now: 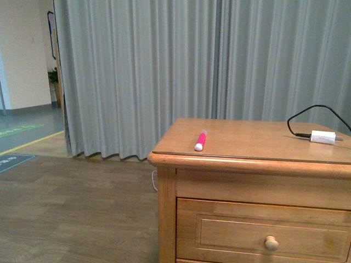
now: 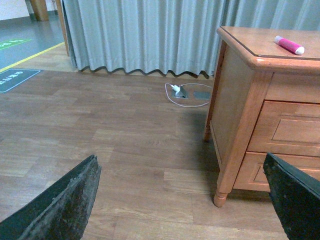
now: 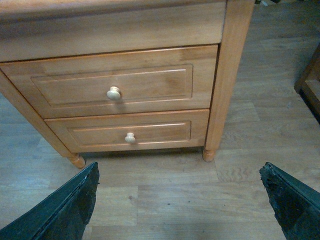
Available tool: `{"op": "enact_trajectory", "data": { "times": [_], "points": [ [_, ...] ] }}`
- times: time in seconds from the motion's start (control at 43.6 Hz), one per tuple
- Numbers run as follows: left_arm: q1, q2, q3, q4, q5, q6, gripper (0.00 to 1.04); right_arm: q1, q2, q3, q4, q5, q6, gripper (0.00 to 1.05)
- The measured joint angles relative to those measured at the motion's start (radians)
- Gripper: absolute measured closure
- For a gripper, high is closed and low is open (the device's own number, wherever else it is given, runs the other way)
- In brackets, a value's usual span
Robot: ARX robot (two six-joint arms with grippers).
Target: Place pink marker in drawer with both arms
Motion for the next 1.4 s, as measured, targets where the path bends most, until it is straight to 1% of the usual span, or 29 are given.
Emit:
{"op": "enact_trajectory", "data": {
  "times": [0.069, 0.161, 0.252, 0.39, 0.596, 0.825, 1.124, 1.399],
  "points": [
    [0.0, 0.0, 0.0, 0.0, 0.0, 0.0, 0.06, 0.027, 0.206, 0.046, 0.15, 0.005, 0.006, 0.08],
    [0.0, 0.0, 0.0, 0.0, 0.0, 0.0, 0.06, 0.057, 0.415, 0.1, 0.267, 0.005, 0.011, 0.08],
    [0.0, 0.0, 0.0, 0.0, 0.0, 0.0, 0.06, 0.089, 0.6, 0.162, 0.355, 0.007, 0.014, 0.08],
    [0.0, 0.0, 0.0, 0.0, 0.0, 0.0, 0.06, 0.131, 0.834, 0.274, 0.433, 0.038, 0.014, 0.08],
    [0.0, 0.0, 0.0, 0.0, 0.0, 0.0, 0.06, 0.179, 1.094, 0.418, 0.5, 0.079, 0.014, 0.08],
    [0.0, 0.0, 0.0, 0.0, 0.0, 0.0, 0.06, 0.193, 1.351, 0.611, 0.588, 0.098, 0.002, 0.08],
    [0.0, 0.0, 0.0, 0.0, 0.0, 0.0, 0.06, 0.171, 1.53, 0.751, 0.633, 0.098, -0.002, 0.08],
    [0.0, 0.0, 0.0, 0.0, 0.0, 0.0, 0.06, 0.159, 1.585, 0.829, 0.632, 0.092, -0.005, 0.08]
  ]
}}
